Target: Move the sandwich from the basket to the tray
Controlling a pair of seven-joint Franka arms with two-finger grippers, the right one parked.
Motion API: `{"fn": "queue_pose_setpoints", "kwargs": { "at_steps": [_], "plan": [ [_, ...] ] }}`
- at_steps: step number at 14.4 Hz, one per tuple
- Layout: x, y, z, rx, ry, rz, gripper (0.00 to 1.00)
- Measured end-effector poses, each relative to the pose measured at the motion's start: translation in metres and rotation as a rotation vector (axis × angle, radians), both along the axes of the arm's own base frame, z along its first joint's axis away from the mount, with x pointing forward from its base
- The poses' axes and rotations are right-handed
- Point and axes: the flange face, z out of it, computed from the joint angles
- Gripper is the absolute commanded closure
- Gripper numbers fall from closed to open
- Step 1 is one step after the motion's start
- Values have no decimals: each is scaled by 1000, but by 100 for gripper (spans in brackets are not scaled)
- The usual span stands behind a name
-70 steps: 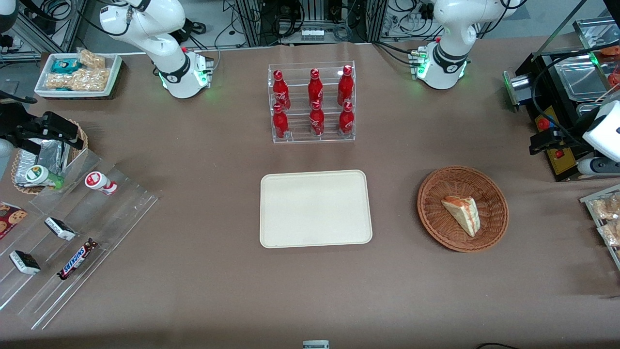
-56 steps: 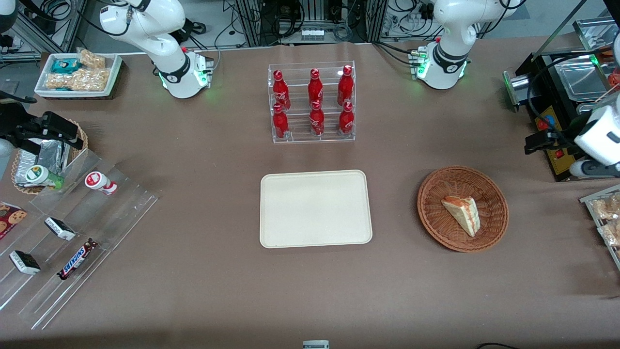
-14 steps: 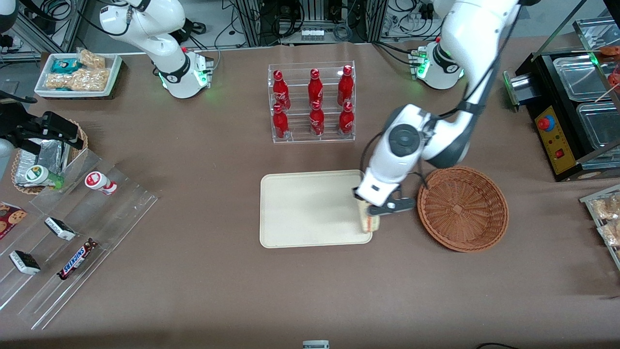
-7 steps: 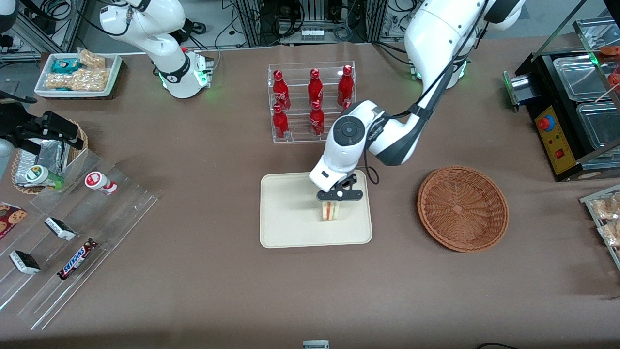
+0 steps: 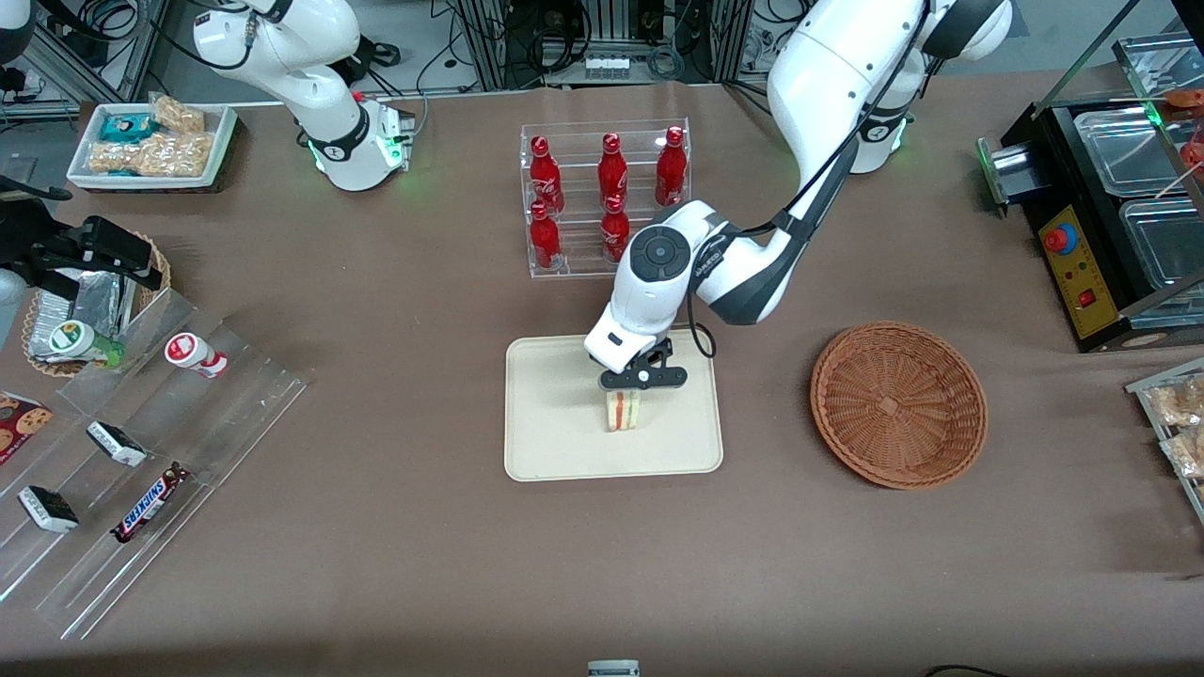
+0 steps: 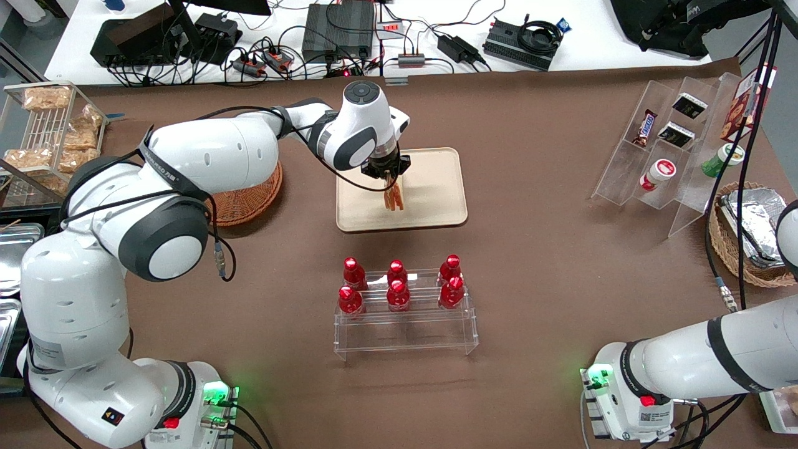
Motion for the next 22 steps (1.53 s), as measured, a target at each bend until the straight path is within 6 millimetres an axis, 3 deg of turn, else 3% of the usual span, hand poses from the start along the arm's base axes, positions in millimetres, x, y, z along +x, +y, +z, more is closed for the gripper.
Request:
{"fn": "queue_pose_setpoints", "kwargs": {
  "at_steps": [2, 7, 10, 12, 16, 18, 22],
  "plan": [
    [2, -1, -4, -3, 1, 9, 0],
    [9, -4, -1, -35, -34, 16, 0],
    [23, 1, 36, -55, -81, 33, 0],
    [32, 20, 76, -13, -79, 57, 0],
    [49, 85, 149, 69, -59, 131, 0],
    [64, 129, 161, 109, -28, 134, 0],
    [89, 224, 165, 160, 28, 90, 0]
  ]
}}
